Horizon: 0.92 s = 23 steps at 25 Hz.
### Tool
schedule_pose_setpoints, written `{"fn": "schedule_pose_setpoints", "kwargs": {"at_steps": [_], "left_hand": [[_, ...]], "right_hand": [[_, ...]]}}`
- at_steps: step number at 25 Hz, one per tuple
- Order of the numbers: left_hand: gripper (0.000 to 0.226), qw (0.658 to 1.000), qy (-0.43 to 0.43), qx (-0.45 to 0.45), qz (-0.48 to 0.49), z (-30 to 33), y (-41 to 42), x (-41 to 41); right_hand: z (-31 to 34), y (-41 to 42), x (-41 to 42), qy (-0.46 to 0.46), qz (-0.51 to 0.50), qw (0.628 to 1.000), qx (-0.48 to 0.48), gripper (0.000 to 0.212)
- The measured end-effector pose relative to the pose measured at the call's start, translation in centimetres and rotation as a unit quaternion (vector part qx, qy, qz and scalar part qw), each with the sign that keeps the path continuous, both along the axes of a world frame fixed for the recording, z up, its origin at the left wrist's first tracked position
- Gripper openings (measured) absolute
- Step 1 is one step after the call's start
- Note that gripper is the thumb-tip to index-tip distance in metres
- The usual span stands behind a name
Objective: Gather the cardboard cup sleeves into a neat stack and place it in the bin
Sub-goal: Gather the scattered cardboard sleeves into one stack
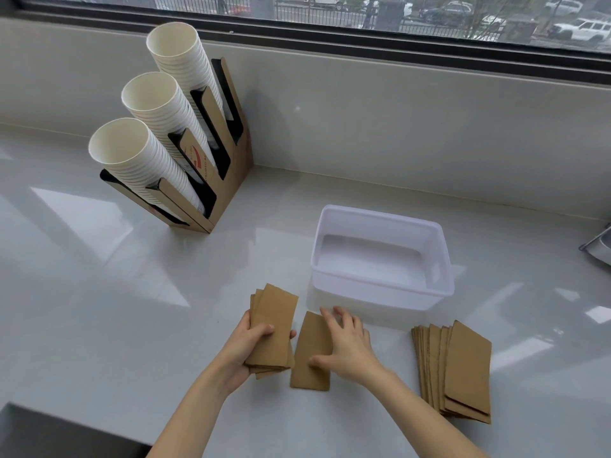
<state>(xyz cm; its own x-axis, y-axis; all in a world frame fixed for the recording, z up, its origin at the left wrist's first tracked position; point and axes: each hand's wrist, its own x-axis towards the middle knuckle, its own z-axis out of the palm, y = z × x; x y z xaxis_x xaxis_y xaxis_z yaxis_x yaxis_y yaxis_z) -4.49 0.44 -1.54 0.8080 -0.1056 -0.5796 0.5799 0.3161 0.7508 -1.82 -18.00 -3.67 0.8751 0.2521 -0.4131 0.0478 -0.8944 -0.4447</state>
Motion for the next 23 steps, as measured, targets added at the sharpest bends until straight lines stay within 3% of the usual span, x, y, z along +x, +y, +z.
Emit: {"fn": "schedule_pose_setpoints", "kwargs": {"at_steps": [7, 10, 13, 16, 20, 23], "left_hand": [[0.04, 1.0, 0.002, -0.007, 0.027, -0.4, 0.4, 0.1], [0.04, 0.999, -0.002, -0.007, 0.032, -0.3, 0.6, 0.2], [0.04, 1.0, -0.009, 0.0, 0.021, -0.2, 0.6, 0.3], [0.04, 1.0, -0.007, 0.01, 0.017, -0.3, 0.6, 0.4], [0.04, 1.0, 0.003, 0.007, -0.019, -0.1, -0.1, 0.4], [0.047, 0.998, 0.001, 0.014, -0.066, 0.4, -1.1, 0.3]], "right_hand": [[-0.2, 0.1, 0.5, 0.0, -0.035, 0.999, -0.01, 0.1], [-0.5, -0.6, 1.0, 0.0, -0.08, 0.997, -0.002, 0.079], [0.1, -2.1, 1.6, 0.057, -0.144, 0.973, 0.172, 0.037], [2.1, -3.4, 2.0, 0.152, -0.161, 0.91, 0.351, 0.024], [5.3, -3.1, 2.5, 0.173, -0.132, 0.875, 0.433, 0.018], [5.8, -1.0, 2.8, 0.105, -0.168, 0.89, 0.41, 0.017]]}}
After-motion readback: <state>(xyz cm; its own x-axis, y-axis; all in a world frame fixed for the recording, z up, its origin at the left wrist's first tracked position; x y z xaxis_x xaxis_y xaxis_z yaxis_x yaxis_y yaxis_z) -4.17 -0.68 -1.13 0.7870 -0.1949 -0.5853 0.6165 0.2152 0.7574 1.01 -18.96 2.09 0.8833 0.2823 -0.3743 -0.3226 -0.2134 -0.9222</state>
